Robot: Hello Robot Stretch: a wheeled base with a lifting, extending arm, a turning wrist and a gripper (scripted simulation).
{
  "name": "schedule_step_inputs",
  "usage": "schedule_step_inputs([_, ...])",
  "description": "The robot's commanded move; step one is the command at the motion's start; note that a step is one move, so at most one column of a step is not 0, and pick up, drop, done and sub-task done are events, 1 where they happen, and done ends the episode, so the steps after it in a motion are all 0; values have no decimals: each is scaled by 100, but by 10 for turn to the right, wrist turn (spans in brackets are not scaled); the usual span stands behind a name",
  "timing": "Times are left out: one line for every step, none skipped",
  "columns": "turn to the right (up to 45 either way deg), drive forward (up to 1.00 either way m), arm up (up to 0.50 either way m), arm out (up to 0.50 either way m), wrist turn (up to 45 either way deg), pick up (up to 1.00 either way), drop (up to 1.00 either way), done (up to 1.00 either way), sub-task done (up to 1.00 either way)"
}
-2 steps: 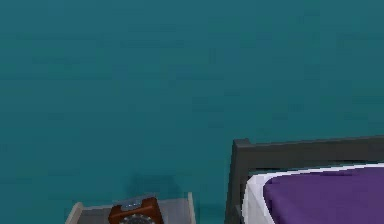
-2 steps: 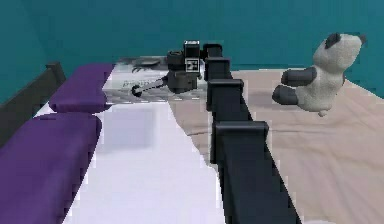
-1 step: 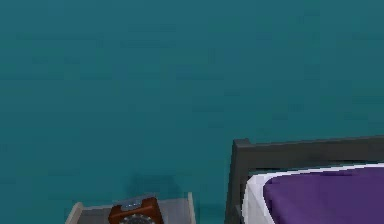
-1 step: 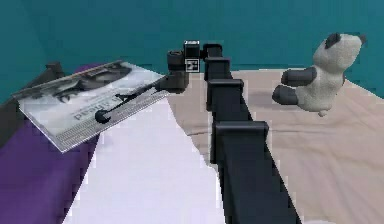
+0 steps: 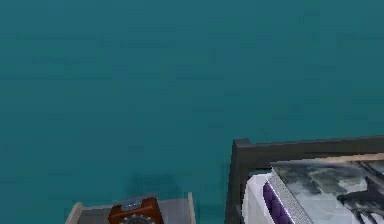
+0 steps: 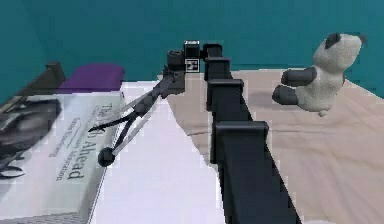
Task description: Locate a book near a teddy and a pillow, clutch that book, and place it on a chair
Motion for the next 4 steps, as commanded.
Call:
schedule_step_inputs([0,0,0,0,-60,0,0,0,0])
schedule_step_inputs([0,0,0,-34,0,0,0,0,0])
schedule_step_inputs([-450,0,0,0,0,0,0,0,0])
schedule_step_inputs([-450,0,0,0,0,0,0,0,0])
